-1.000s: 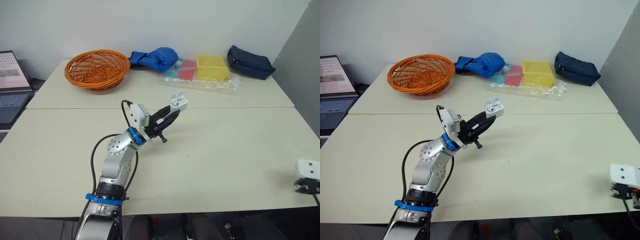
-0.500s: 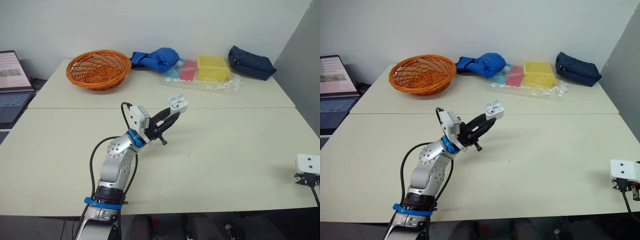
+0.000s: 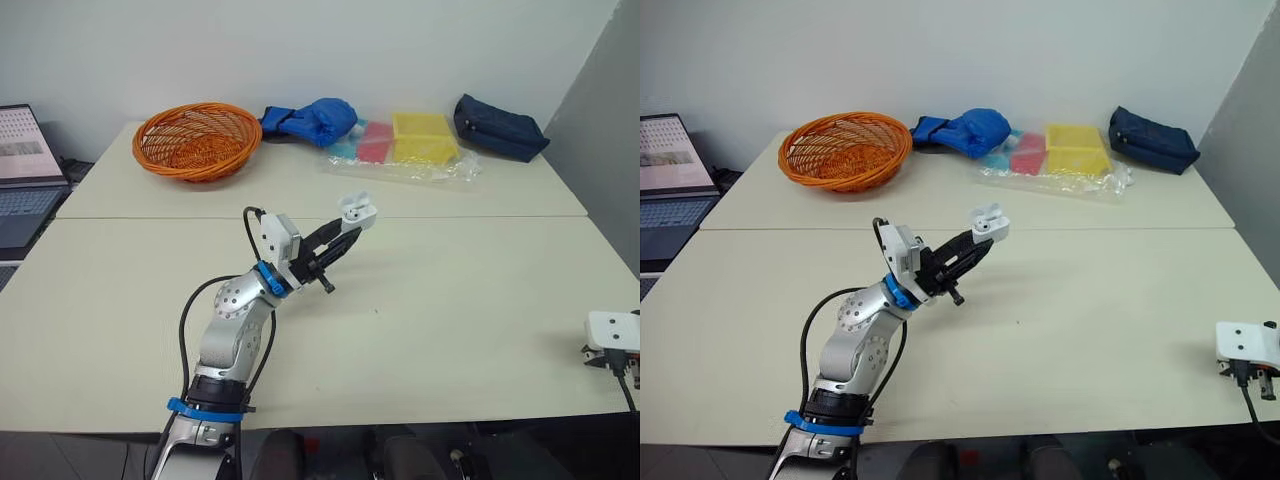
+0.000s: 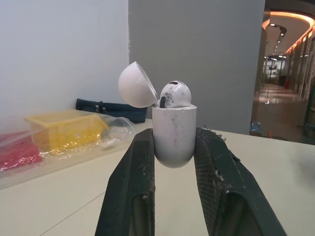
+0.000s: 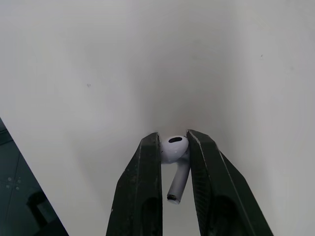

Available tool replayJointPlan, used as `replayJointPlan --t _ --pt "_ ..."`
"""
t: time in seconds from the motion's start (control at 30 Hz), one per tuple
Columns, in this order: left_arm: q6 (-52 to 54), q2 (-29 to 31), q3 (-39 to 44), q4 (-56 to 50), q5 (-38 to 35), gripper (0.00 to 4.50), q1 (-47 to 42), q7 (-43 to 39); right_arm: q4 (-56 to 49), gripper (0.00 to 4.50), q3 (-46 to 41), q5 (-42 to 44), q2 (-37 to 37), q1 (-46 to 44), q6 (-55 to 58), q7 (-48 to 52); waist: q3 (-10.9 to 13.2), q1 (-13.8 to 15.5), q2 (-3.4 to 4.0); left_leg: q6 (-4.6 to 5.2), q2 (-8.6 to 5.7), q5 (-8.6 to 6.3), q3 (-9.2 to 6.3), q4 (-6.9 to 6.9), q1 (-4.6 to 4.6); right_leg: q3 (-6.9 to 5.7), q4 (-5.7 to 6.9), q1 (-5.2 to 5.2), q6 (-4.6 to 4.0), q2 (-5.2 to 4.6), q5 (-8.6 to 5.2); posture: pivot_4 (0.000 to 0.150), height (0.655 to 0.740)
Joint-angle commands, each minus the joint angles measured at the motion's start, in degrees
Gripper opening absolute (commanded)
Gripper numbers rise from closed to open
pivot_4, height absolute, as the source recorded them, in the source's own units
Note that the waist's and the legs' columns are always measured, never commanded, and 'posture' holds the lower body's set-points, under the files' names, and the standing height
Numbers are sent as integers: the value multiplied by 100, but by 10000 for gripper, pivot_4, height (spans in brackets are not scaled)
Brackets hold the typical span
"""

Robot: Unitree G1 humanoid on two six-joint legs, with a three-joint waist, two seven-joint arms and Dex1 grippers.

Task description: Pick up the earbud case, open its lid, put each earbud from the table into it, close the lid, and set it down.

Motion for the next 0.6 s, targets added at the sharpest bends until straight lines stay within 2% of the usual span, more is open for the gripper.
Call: replayJointPlan --t 0.03,0.1,0.6 --pt "-34 4 -18 -243 -99 7613 -60 -32 30 7592 25 -67 64 -59 -25 -38 0 0 0 0 0 0 1 0 3 1 1 2 -1 0 -1 1500 7400" --pt "-33 23 -8 -252 -98 7613 -47 -47 94 14084 53 -130 92 -77 -47 -96 0 -1 0 0 1 0 4 0 8 5 1 4 -1 0 0 1500 7400" --pt "-105 -24 -46 -215 -84 7613 -8 -28 175 14084 43 -299 15 -175 102 -127 0 0 0 0 -1 0 18 2 10 17 -1 6 0 -3 1 1500 7400"
